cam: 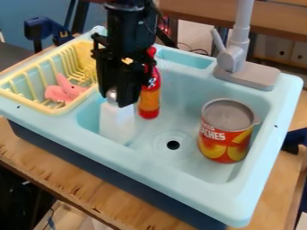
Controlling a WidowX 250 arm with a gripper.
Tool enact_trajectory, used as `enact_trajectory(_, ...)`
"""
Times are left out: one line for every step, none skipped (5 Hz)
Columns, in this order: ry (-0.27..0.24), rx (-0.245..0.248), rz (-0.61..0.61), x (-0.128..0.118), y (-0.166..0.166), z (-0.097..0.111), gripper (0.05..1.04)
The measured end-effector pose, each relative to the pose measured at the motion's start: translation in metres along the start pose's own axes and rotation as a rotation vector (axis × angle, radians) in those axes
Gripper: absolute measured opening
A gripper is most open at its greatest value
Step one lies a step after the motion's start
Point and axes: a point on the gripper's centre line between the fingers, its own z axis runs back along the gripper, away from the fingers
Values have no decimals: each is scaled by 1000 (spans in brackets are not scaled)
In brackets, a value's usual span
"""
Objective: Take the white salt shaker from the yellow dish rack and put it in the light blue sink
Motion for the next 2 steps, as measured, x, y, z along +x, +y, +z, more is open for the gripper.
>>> enact_trajectory(11, -6, -26, -1, -1, 0, 915)
enact_trajectory(12, -23, -36, -2, -4, 0, 1014)
